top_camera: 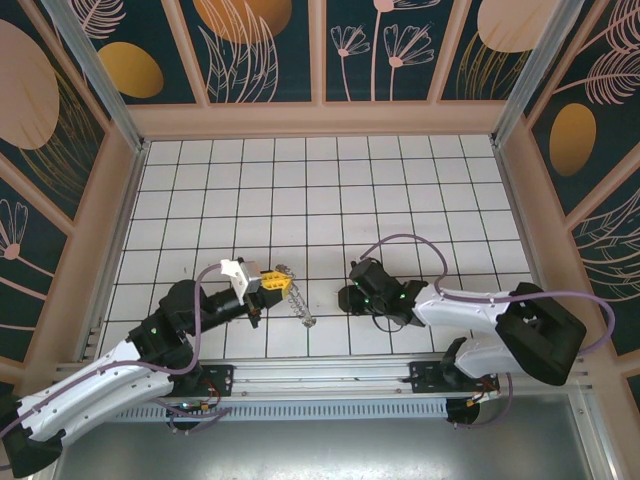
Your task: Put the keys on the keyring
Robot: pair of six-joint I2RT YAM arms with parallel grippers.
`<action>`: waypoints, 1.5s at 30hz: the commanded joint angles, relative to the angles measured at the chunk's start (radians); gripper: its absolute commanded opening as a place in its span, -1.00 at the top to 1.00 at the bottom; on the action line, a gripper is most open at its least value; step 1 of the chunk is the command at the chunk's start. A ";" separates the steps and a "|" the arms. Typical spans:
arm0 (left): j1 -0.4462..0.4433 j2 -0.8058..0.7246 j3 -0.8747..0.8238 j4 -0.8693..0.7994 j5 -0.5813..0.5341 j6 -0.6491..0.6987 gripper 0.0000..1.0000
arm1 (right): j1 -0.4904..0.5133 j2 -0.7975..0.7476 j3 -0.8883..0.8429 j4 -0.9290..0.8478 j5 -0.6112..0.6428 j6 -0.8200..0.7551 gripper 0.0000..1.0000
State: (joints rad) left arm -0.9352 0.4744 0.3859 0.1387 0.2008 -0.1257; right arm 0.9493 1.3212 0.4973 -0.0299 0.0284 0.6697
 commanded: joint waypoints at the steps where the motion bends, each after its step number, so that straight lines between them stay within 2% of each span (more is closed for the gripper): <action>1: -0.004 -0.014 0.001 0.067 -0.004 -0.017 1.00 | 0.006 0.027 0.043 -0.050 0.022 0.036 0.30; 14: -0.005 -0.013 0.000 0.072 -0.011 -0.014 1.00 | 0.013 0.052 0.056 -0.081 0.063 0.027 0.45; 22: -0.004 -0.015 0.001 0.071 -0.013 -0.012 1.00 | 0.011 0.054 0.068 -0.072 0.078 -0.001 0.75; 29: -0.004 -0.020 -0.001 0.073 -0.011 -0.012 1.00 | 0.013 0.052 0.103 -0.168 0.093 -0.019 1.00; 34: -0.004 -0.024 -0.001 0.073 -0.008 -0.015 1.00 | 0.009 0.027 0.149 -0.295 0.045 -0.044 1.00; 39: -0.004 -0.018 -0.003 0.078 -0.001 -0.014 1.00 | 0.002 0.100 0.242 -0.498 -0.067 -0.098 1.00; 45: -0.004 -0.037 -0.007 0.072 -0.013 -0.015 1.00 | -0.025 0.160 0.301 -0.628 -0.186 -0.161 1.00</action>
State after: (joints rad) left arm -0.9352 0.4576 0.3843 0.1394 0.1974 -0.1257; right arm 0.9386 1.4574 0.7643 -0.5182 -0.0818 0.5621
